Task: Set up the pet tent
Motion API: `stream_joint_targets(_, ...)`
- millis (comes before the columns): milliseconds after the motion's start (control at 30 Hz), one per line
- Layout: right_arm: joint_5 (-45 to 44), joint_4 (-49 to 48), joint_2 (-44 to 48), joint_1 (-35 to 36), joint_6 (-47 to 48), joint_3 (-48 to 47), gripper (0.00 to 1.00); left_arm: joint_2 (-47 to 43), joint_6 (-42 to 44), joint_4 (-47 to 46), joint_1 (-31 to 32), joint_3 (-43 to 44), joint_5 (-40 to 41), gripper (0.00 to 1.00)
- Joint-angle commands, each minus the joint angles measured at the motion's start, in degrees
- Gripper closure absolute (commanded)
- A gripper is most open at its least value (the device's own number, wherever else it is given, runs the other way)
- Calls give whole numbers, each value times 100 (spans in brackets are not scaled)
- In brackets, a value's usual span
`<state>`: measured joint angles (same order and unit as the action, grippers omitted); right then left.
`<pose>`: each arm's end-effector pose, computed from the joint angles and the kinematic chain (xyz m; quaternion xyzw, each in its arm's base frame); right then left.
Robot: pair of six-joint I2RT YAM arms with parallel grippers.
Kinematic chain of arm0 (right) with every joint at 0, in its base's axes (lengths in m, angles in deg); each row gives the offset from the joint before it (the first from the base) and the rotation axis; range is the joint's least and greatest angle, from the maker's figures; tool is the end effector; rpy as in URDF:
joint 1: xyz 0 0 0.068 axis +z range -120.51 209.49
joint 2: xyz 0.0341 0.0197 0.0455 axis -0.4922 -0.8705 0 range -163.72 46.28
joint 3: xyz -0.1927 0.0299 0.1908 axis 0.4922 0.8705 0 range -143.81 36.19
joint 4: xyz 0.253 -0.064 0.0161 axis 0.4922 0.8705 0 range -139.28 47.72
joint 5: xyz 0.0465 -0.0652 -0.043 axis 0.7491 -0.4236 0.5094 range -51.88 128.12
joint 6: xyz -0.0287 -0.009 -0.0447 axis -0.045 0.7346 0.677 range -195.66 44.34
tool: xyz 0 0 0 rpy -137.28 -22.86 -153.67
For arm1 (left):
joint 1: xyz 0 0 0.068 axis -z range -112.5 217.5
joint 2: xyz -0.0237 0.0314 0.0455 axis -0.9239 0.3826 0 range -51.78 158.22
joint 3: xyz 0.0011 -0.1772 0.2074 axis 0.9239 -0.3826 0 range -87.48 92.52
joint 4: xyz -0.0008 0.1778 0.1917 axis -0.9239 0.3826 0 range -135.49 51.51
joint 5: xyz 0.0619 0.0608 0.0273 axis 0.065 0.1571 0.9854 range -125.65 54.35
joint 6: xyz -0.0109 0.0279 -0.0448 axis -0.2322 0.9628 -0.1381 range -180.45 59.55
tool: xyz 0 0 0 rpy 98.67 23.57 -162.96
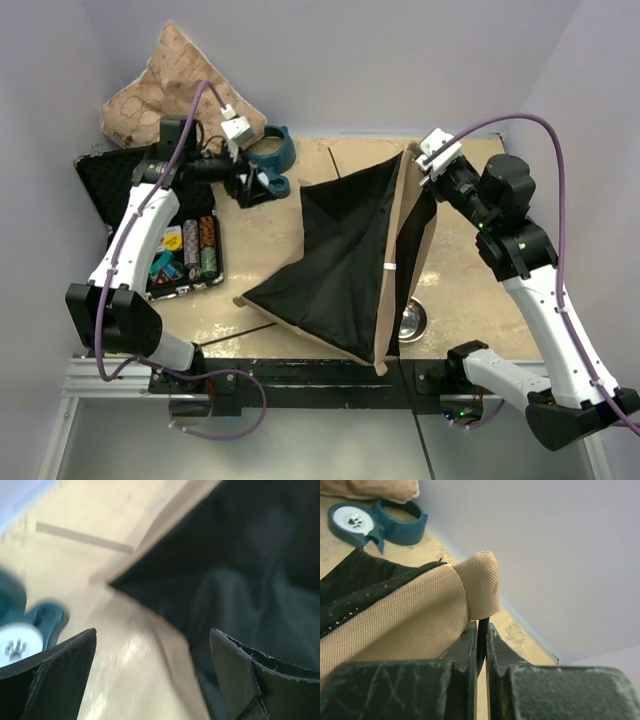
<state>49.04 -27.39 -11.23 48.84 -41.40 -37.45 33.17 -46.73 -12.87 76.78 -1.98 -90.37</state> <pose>0.1914 0.0744 0.4510 -0.3899 0.6302 -0.0166 0.6712 0.3124 -0.0805 0.3886 0.3729 0.7171 -0.3852 0.4454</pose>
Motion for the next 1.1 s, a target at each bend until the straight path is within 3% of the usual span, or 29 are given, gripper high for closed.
stream_joint_targets(0,-660,-860,-49,-159,-279,175,100,40,2151,1931,-689,-532,259,0)
stream_joint_targets(133,-575,-1432,-137,-703,-595,377,100,-223,2996,2064,-743,-1051,733,3)
stream_joint_targets(233,-108,-1872,-286,-1310,-702,456,100,-321,3477,2273,-743,-1359,586,9)
stream_joint_targets(367,313,-2460,-488,-1575,-666,509,100,-364,3928,2443,-734,-1763,576,7)
stream_joint_targets(567,403,-3234,-1146,-1619,-1201,387,100,-452,3192,1372,-323,-2220,462,8)
stream_joint_targets(800,16,-4386,-2148,-1663,-2037,10,100,-515,1566,-834,153,-2740,1041,6)
stream_joint_targets(900,-37,-3966,-2640,-1724,-2064,-316,79,-251,1380,-1038,153,-2512,1322,9)
stream_joint_targets(1067,-80,-2447,-2844,-1786,-1783,-484,42,-198,836,-1512,153,-2502,1613,10)
